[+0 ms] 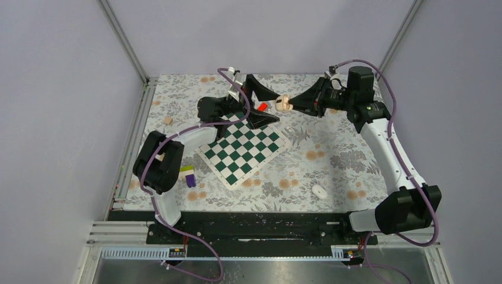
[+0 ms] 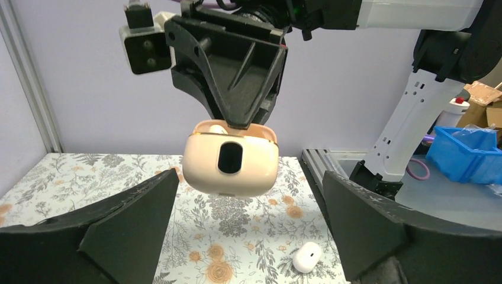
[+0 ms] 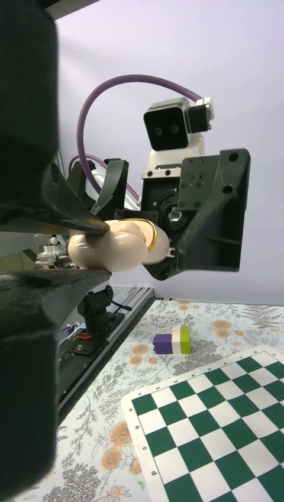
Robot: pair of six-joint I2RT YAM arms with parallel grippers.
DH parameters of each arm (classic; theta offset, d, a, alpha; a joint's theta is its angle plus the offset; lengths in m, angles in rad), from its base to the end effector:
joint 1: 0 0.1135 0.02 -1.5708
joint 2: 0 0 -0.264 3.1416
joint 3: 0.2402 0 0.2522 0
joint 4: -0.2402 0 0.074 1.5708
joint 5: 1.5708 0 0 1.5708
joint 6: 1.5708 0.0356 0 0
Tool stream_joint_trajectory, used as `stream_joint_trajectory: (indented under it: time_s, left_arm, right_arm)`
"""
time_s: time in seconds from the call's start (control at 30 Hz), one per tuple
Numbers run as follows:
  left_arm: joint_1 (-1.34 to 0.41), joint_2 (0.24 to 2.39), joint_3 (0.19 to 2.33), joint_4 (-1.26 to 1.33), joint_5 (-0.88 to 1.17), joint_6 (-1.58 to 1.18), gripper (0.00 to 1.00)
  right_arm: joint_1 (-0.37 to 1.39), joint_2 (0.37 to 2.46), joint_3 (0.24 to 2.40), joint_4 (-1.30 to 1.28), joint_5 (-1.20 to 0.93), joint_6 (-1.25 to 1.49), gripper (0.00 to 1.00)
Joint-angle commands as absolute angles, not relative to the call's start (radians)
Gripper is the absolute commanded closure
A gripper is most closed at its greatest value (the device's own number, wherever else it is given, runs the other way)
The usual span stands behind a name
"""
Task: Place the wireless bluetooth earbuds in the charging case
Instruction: Place the earbud in the charging case.
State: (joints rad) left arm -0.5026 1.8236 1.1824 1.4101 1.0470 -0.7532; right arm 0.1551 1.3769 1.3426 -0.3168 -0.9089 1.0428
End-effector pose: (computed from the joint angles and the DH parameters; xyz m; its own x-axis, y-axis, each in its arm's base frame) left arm 0.3218 -0.2121 0.3345 -0.0933 -0.3391 -0.9361 0.9904 -0.1280 -0.0523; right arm 0.2980 0.0750 0.3911 -0.8854 0.3989 -0.2387 -0.1230 0.2942 0.9478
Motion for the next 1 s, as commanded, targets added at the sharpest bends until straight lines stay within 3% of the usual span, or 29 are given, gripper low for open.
stream_joint_trajectory:
  time_s: [0.0,0.2,0.57,0.77,0.87,0.97]
  left_arm:
    - [-0.505,1.792,1.179,1.421,1.061,-0.751,0.01]
    - [-0.487,1.725,1.128,1.343,0.988,-0.684,0.01]
    - [-0.491,1.574,1.087,0.736,0.772,-0.411,0.01]
    - [-0.583,1.790,1.582,-0.225,0.270,-0.341,0.01]
    - [-0.632,1.910,1.683,-0.327,0.101,-0.422,0.01]
    - [-0.650,2.014,1.783,-0.412,0.058,-0.583,0.01]
  right_arm:
    - [0.154,1.329,1.362,-0.264,-0.932,1.014,1.00]
    - [0.148,1.312,1.352,-0.462,-0.841,0.822,1.00]
    - [0.060,1.244,1.163,-0.598,-0.741,0.665,1.00]
    - [0.041,1.222,1.114,-0.693,-0.642,0.570,1.00]
    - [0.036,1.218,1.091,-0.693,-0.640,0.565,1.00]
    - [0.033,1.212,1.086,-0.694,-0.637,0.561,1.00]
